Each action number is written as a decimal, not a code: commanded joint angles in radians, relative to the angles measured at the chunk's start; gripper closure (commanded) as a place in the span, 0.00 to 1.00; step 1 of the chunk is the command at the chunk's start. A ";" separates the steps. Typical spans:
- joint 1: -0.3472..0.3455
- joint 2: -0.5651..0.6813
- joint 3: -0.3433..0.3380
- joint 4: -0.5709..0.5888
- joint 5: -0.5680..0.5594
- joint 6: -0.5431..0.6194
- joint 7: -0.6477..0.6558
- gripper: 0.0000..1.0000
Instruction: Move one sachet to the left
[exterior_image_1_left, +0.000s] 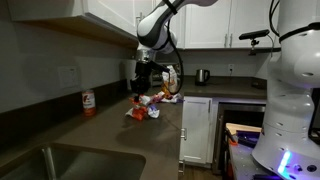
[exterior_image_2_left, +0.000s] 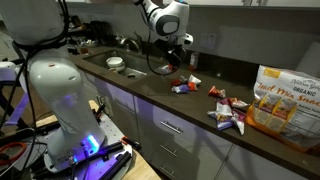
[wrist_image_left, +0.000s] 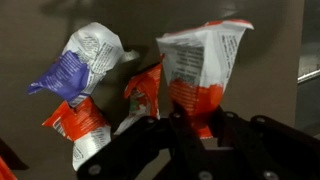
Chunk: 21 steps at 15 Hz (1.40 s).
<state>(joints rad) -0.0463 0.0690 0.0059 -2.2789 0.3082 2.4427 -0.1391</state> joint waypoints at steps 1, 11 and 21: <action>0.004 -0.019 0.000 -0.042 0.030 0.054 -0.034 0.41; 0.006 -0.122 -0.029 -0.083 -0.089 0.041 -0.013 0.00; 0.030 -0.188 0.012 -0.222 -0.438 0.271 0.110 0.00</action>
<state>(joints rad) -0.0223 -0.0797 0.0076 -2.4439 -0.0430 2.6295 -0.0656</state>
